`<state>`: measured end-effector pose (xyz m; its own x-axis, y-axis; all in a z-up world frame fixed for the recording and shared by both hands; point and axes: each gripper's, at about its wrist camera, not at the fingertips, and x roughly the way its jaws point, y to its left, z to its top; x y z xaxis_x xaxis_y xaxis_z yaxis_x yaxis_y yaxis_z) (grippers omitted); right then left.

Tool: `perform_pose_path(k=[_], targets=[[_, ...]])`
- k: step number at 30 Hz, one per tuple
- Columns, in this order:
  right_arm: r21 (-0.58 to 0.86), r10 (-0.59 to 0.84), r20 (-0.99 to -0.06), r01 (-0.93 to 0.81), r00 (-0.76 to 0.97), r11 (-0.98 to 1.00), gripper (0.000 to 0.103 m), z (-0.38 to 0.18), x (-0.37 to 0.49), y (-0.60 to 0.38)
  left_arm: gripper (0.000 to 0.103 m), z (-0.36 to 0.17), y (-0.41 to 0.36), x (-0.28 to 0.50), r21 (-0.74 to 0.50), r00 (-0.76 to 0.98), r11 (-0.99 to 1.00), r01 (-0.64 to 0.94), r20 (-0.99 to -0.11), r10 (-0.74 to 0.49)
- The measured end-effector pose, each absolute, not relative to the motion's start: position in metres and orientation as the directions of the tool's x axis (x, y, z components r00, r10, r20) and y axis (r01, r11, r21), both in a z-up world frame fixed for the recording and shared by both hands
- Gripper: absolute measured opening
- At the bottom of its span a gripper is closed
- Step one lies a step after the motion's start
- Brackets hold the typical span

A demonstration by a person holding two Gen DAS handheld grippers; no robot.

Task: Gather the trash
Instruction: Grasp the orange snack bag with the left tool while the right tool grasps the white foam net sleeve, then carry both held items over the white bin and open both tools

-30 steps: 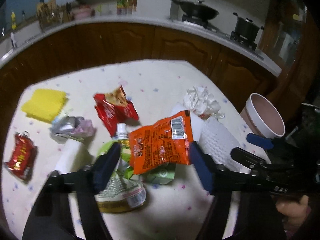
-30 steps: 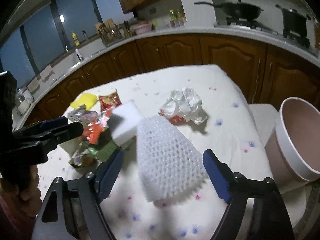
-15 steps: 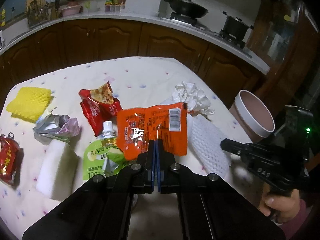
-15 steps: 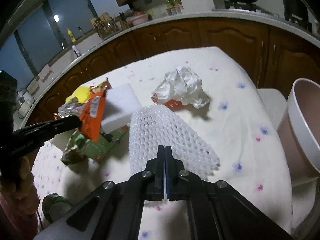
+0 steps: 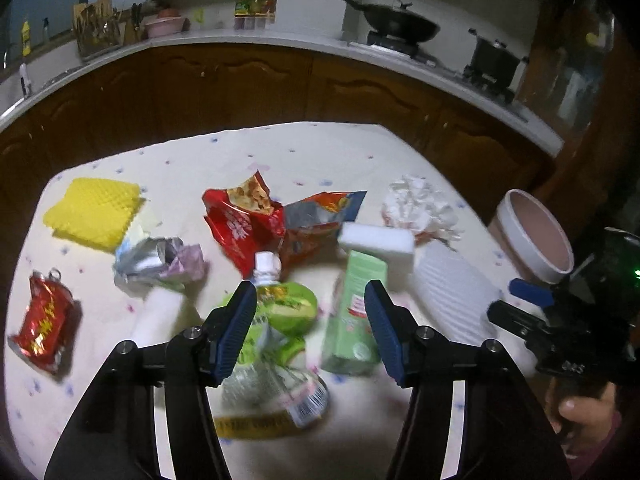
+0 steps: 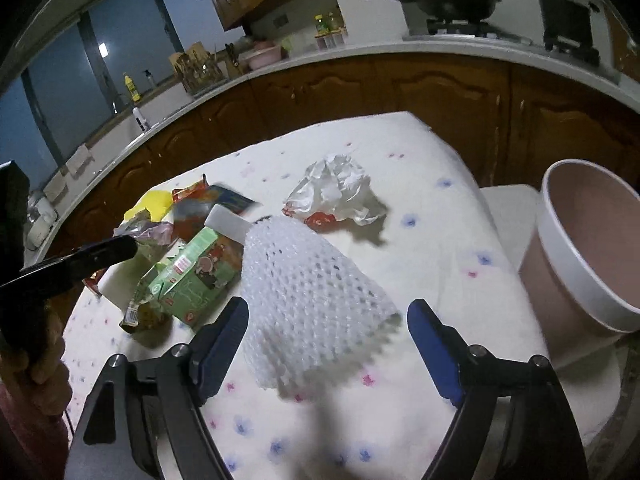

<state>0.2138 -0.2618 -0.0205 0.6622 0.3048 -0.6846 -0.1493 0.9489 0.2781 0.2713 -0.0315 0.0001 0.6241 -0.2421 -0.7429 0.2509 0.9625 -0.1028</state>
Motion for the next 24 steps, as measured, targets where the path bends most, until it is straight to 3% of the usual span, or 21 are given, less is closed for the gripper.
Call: perform_pose_path(k=[7, 10, 11, 12, 13, 15, 16, 24], targets=[[0.290, 0.330, -0.713, -0.168, 0.619, 0.942, 0.081, -0.033, 0.231, -0.251, 0.059, -0.005, -0.039, 0.312, -0.045, 0.607, 0.957, 0.288, -0.764, -0.219], [0.309, 0.348, -0.724, -0.170, 0.596, 0.936, 0.067, -0.040, 0.235, -0.250, 0.058, -0.014, -0.045, 0.331, -0.023, 0.584, 0.947, 0.320, -0.783, -0.216], [0.319, 0.355, -0.724, -0.169, 0.591, 0.933, 0.056, -0.041, 0.235, -0.251, 0.056, -0.018, -0.047, 0.336, -0.015, 0.574, 0.943, 0.333, -0.790, -0.215], [0.328, 0.359, -0.728, -0.164, 0.584, 0.931, 0.045, -0.043, 0.237, -0.252, 0.044, -0.021, -0.049, 0.339, -0.012, 0.565, 0.939, 0.344, -0.796, -0.216], [0.325, 0.354, -0.733, -0.157, 0.581, 0.932, 0.039, -0.044, 0.237, -0.253, 0.025, -0.025, -0.052, 0.343, -0.012, 0.548, 0.933, 0.359, -0.807, -0.221], [0.328, 0.354, -0.732, -0.154, 0.582, 0.932, 0.017, -0.045, 0.237, -0.255, 0.001, -0.033, -0.055, 0.348, -0.028, 0.514, 0.922, 0.387, -0.823, -0.241], [0.334, 0.357, -0.731, -0.152, 0.581, 0.930, 0.012, -0.045, 0.236, -0.257, 0.001, -0.035, -0.056, 0.348, -0.032, 0.509, 0.916, 0.399, -0.824, -0.251], [0.350, 0.372, -0.675, -0.167, 0.638, 0.922, 0.010, -0.023, 0.221, -0.264, 0.001, -0.011, -0.046, 0.330, -0.027, 0.573, 0.917, 0.397, -0.773, -0.271]])
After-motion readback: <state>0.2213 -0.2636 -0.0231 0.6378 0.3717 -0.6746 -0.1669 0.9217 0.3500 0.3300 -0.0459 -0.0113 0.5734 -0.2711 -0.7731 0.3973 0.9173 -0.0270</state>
